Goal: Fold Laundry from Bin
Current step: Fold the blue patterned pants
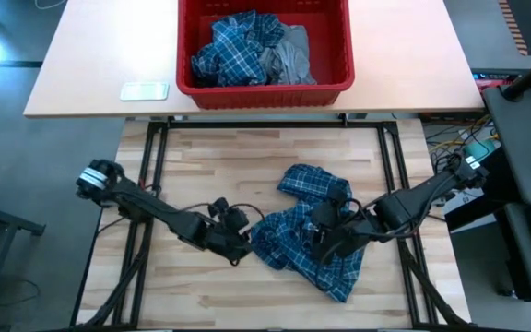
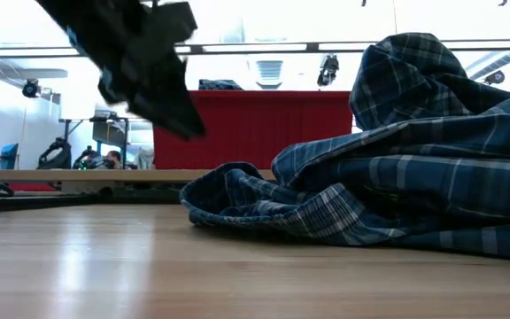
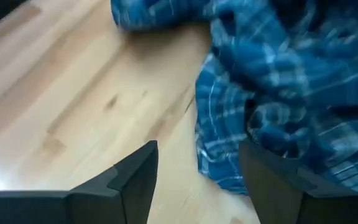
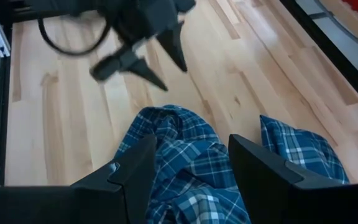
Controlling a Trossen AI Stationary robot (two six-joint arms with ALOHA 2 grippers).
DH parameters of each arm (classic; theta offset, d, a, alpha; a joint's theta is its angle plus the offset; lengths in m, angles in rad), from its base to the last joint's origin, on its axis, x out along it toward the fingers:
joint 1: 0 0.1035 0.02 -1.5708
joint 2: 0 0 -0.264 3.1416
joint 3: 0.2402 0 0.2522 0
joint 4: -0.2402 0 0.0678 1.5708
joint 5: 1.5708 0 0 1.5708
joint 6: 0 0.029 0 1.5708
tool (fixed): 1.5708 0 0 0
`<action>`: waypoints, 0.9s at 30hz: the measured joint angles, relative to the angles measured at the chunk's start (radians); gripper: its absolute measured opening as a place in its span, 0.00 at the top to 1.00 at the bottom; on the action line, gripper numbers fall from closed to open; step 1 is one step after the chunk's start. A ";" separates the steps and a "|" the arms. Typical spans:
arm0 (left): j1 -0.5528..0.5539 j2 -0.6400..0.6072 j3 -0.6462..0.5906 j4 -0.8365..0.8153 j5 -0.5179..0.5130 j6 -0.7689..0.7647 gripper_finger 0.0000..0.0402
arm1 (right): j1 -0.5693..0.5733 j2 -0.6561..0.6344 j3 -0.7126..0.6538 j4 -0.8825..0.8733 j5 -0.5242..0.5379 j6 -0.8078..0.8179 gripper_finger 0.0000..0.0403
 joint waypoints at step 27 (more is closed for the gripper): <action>0.075 0.261 0.050 0.090 0.172 -0.192 0.90 | 0.000 -0.006 0.001 -0.026 0.000 0.035 0.52</action>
